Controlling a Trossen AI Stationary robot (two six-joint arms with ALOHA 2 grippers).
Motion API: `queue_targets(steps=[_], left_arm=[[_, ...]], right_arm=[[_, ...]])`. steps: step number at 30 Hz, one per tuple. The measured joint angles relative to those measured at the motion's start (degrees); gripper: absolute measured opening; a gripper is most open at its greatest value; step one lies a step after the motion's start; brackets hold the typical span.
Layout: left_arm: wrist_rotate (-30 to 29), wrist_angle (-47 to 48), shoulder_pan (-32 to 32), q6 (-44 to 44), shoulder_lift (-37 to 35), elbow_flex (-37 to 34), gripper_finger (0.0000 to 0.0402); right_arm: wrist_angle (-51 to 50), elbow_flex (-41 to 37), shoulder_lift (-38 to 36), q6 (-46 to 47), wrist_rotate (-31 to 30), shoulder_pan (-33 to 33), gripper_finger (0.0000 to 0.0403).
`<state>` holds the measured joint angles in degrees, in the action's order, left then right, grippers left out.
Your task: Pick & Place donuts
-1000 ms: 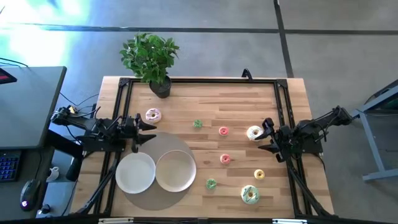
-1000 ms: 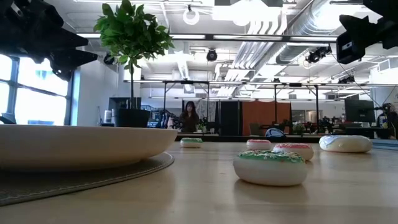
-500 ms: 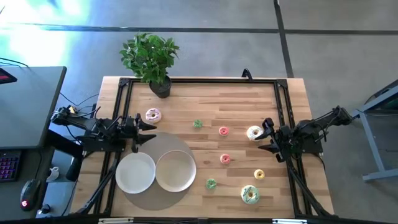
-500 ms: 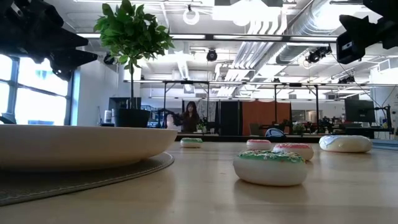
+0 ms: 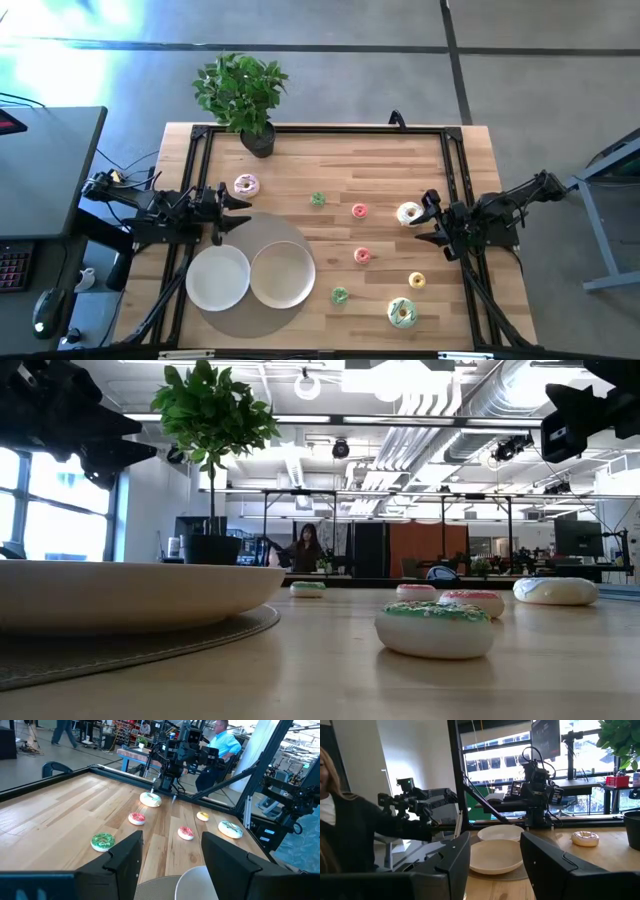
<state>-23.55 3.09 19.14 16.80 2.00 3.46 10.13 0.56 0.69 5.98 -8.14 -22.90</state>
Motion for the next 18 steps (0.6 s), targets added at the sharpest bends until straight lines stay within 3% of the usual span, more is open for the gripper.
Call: queue_targets(steps=[18], left_arm=[[0.0, 0.0, 0.0, 0.0, 0.0, 0.0, 0.0202]], right_arm=[[0.0, 0.0, 0.0, -2.8, 0.0, 0.0, 0.0169]])
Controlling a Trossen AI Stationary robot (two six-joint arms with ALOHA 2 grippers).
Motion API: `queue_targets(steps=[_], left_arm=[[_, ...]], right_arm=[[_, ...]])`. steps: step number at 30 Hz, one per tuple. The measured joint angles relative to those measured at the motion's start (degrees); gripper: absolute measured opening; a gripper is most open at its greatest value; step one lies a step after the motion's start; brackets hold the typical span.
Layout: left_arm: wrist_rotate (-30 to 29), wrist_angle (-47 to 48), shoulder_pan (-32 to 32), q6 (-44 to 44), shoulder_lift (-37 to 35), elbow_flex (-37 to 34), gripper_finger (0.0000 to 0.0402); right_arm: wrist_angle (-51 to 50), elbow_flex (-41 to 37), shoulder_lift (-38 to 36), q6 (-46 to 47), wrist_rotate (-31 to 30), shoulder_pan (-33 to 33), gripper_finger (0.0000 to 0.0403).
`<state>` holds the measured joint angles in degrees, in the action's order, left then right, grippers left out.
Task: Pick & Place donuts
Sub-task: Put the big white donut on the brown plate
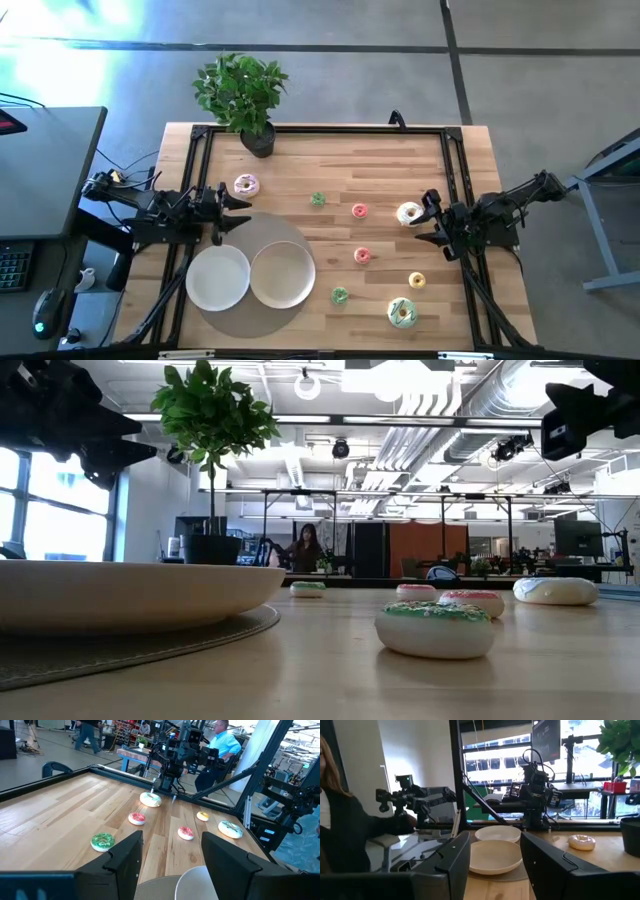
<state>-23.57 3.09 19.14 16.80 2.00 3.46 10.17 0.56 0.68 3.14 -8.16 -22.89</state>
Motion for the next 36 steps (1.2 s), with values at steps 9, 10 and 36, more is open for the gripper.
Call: queue_targets(steps=[9, 10, 36], left_arm=[[0.0, 0.0, 0.0, 0.0, 0.0, 0.0, 0.0202], [0.0, 0.0, 0.0, 0.0, 0.0, 0.0, 0.0202], [-13.7, -9.3, 0.0, -8.9, 0.0, -0.2, 0.0202]], right_arm=[[0.0, 0.0, 0.0, -0.2, 0.0, 0.0, 0.0169], [0.0, 0.0, 0.0, -1.2, 0.0, 0.0, 0.0169], [7.1, 2.4, 3.5, -5.8, -22.2, 0.0, 0.0169]])
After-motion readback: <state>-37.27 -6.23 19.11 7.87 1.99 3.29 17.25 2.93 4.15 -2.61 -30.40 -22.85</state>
